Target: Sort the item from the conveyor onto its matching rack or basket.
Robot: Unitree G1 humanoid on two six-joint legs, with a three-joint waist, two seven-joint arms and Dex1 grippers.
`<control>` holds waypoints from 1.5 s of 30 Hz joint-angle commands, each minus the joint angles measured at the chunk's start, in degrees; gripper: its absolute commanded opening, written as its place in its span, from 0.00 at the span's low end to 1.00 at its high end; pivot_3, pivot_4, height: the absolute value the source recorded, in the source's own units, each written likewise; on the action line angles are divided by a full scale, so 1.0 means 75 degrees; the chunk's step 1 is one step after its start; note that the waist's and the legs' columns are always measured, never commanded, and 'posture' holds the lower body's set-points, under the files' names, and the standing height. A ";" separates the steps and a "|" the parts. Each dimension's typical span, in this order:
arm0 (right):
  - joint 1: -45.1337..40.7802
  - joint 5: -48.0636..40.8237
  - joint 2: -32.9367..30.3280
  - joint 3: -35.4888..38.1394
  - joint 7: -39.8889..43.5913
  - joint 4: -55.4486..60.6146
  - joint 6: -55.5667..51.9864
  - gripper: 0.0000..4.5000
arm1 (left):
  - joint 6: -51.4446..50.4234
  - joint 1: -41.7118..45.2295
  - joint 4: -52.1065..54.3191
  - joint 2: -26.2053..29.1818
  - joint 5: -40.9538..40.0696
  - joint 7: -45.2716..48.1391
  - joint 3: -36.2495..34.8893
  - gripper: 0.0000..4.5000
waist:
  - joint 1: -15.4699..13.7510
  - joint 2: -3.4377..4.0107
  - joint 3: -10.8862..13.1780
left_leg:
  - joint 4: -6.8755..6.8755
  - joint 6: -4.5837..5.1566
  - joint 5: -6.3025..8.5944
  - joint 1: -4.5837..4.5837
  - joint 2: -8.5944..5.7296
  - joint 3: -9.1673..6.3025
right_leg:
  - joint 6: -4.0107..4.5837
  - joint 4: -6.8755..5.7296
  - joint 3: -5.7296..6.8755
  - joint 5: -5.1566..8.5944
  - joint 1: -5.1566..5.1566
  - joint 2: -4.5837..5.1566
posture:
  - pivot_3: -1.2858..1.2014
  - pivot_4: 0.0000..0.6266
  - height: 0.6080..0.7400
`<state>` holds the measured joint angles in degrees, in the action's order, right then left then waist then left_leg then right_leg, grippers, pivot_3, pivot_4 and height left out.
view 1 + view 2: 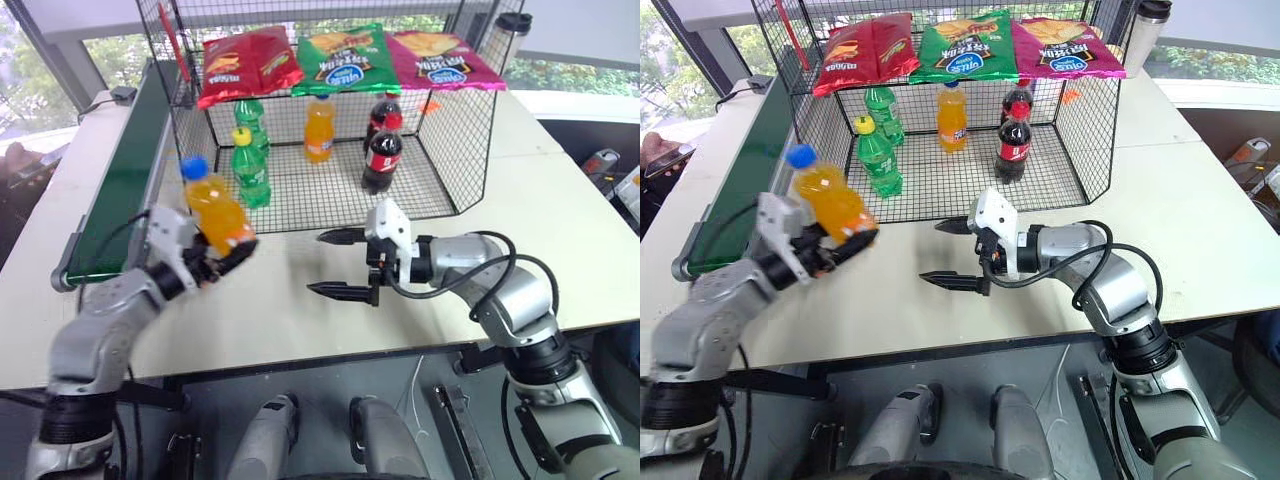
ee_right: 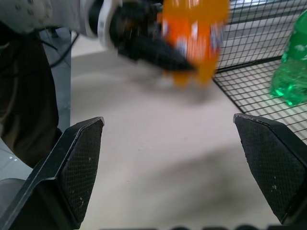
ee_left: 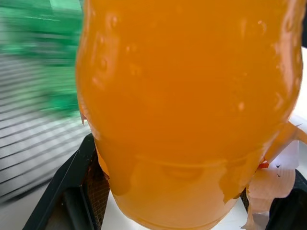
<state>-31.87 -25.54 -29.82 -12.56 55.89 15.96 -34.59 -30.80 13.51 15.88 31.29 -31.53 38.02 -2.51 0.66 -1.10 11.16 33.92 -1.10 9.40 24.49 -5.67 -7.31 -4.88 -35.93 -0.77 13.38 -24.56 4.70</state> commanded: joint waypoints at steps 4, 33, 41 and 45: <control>-0.0130 0.0014 0.0115 0.0119 -0.0253 0.0301 0.0109 1.00 | 0.1032 0.0396 -0.0147 -0.0088 0.0776 0.0989 0.1049 0.66 | 0.0016 0.0002 0.0001 | -0.0002 0.0002 0.0000 -0.0001 0.0001 0.0002 | 0.0000 -0.0002 -0.0002 0.0000 -0.0003 -0.0001 | 0.52 0.24 0.99; -0.0585 0.0349 0.0799 0.0115 -0.0882 -0.0199 0.0151 0.57 | 0.1836 0.0732 -0.0852 -0.0734 0.1763 0.1788 0.1706 0.66 | 0.0000 0.0003 0.0002 | 0.0001 0.0018 -0.0009 -0.0001 0.0001 0.0000 | -0.0005 -0.0006 0.0000 -0.0003 -0.0002 -0.0004 | 0.52 0.24 0.99; -0.0547 0.0424 0.0720 0.0041 -0.0890 -0.0099 0.0060 0.57 | 0.1605 0.0879 -0.0933 -0.0858 0.1683 0.1583 0.1567 0.66 | 0.0000 0.0003 0.0002 | 0.0002 0.0019 -0.0010 -0.0002 0.0001 0.0000 | -0.0012 -0.0007 0.0001 -0.0007 -0.0002 -0.0005 | 0.52 0.24 0.99; -0.0500 0.0449 0.0716 0.0032 -0.0912 -0.0063 0.0044 0.57 | 0.1223 0.0968 -0.0878 -0.0783 0.1449 0.1766 0.1523 0.99 | -0.0008 0.0003 0.0002 | 0.0004 0.0019 -0.0010 -0.0002 0.0001 0.0000 | -0.0014 -0.0009 0.0003 -0.0008 -0.0002 -0.0005 | 0.52 0.24 0.99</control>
<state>-34.56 -21.77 -24.33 -13.18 49.33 13.39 -34.83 -21.02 19.67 7.01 25.01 -19.30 50.65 10.22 0.60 -1.08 11.17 33.96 -0.95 9.32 24.48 -5.65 -7.31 -4.99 -36.01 -0.74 13.31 -24.58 4.66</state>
